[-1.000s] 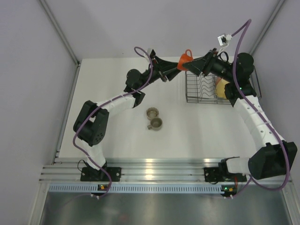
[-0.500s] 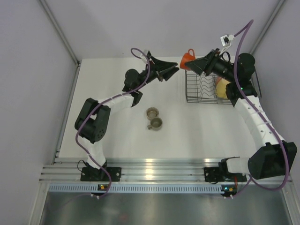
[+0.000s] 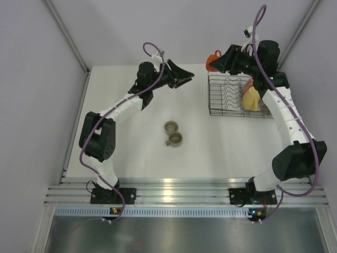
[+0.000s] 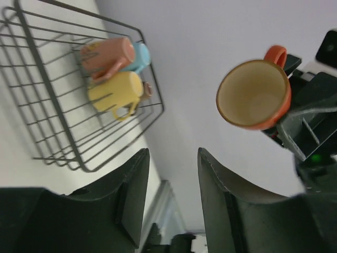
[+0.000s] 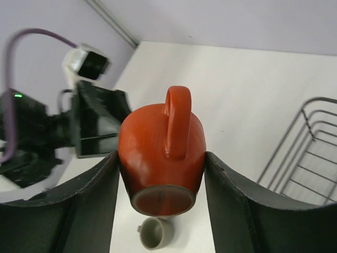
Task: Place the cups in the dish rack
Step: Pass the cup from the left arm to the right, then place the cup upside down on the dish rack
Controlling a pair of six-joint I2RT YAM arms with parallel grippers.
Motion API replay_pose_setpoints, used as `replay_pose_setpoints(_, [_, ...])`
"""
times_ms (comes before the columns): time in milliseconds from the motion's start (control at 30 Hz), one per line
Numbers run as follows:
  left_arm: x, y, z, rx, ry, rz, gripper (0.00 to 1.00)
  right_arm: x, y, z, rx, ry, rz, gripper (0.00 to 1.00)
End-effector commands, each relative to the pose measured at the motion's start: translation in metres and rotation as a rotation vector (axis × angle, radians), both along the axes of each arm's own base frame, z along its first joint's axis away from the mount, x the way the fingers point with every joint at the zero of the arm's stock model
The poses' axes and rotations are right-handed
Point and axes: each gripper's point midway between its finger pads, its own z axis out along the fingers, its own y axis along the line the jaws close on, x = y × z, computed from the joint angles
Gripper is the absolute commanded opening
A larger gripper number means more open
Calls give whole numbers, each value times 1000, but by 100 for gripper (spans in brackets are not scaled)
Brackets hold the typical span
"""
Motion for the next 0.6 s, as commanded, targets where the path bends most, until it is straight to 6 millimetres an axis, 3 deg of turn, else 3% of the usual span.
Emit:
replay_pose_setpoints(0, [-11,21,20,337,-193,34,47,28,-31,-30,-177,116,-147,0])
replay_pose_setpoints(133, [-1,48,6,569,-252,125,47,49,-46,-64,-285,260,-213,0])
replay_pose_setpoints(167, [-1,51,3,585,-251,132,47,61,-51,-73,-318,281,-242,0])
replay_pose_setpoints(233, [-3,56,-2,606,-247,138,47,63,-57,-90,-366,344,-264,0])
replay_pose_setpoints(333, [-5,56,-14,618,-220,131,48,72,-65,-111,-431,410,-301,0])
replay_pose_setpoints(367, [-6,56,-18,621,-214,123,48,77,-68,-126,-455,445,-307,0])
replay_pose_setpoints(467, [-6,56,-25,629,-203,116,48,82,-69,-136,-480,477,-303,0])
replay_pose_setpoints(567, [-4,56,-30,640,-199,110,47,92,-68,-162,-515,527,-297,0])
